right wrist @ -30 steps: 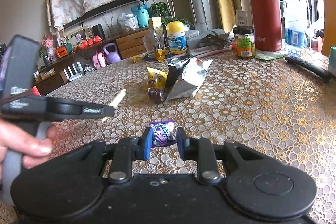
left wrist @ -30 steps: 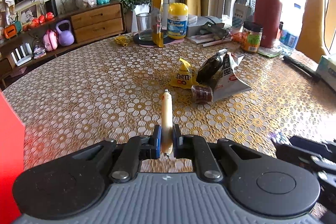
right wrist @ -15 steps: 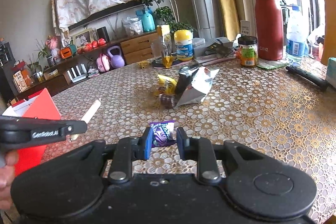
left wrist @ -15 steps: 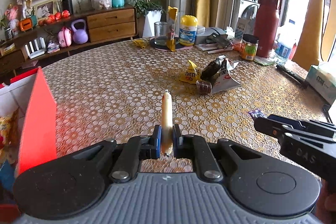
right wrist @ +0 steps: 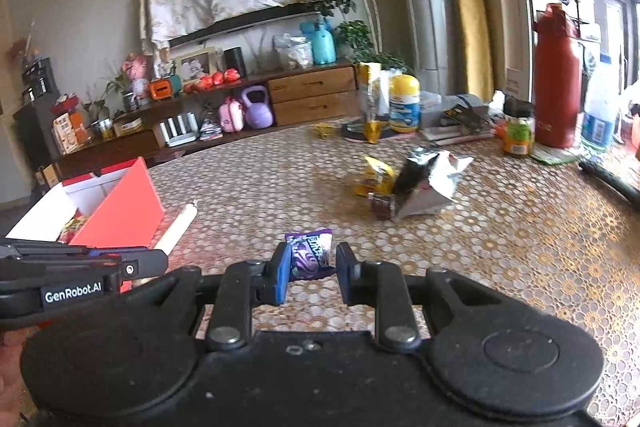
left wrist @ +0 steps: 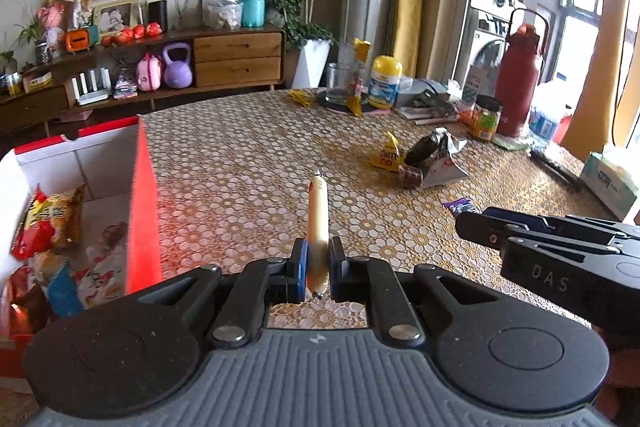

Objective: Organize snacks
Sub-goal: 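Carry the sausage stick with the left tool to the box while the right tool carries the candy there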

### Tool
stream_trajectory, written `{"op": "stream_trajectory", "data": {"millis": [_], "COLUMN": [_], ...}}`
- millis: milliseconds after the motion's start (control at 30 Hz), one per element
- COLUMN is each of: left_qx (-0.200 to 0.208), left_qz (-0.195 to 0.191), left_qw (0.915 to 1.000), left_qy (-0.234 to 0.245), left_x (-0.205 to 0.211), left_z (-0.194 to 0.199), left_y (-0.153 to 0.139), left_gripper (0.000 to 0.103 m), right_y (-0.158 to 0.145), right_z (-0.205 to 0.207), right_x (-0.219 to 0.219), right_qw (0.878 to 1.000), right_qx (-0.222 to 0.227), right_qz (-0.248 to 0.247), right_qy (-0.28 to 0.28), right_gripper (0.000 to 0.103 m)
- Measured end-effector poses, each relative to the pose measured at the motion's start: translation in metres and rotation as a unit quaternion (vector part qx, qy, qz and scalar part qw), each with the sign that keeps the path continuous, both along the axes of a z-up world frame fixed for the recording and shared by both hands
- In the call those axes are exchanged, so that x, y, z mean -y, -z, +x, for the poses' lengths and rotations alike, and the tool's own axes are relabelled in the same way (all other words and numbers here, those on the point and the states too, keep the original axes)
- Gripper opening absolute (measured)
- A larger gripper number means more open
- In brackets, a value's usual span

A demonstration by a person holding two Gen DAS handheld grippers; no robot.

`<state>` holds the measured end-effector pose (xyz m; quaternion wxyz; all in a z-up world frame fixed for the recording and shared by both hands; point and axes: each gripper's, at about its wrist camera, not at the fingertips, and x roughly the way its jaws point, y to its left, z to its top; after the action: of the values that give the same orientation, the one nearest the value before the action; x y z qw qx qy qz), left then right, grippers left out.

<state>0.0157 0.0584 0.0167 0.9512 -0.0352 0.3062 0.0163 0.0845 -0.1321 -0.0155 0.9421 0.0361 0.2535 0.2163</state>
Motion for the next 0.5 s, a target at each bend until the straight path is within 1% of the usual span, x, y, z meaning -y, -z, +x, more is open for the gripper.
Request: {"op": "stream_trajectory", "data": {"millis": [333, 500], "left_qx": [0.023, 0.034], "left_qz": [-0.008, -0.01], "left_qw": [0.9993, 0.9982], "left_qy": [-0.028, -0.049], "left_x": [-0.023, -0.039], "left_z": [-0.028, -0.041], "left_y": [-0.013, -0.018], "left_gripper": [0.01, 0.01], "right_y": [-0.017, -0.023], "right_z": [-0.02, -0.028], "right_x": [-0.031, -0.049], "right_qw": [0.999, 0.997], "right_qx": [0.02, 0.029], "right_qz": [-0.012, -0.017], "right_qy": [-0.04, -0.066], "right_gripper": [0.023, 0.023]}}
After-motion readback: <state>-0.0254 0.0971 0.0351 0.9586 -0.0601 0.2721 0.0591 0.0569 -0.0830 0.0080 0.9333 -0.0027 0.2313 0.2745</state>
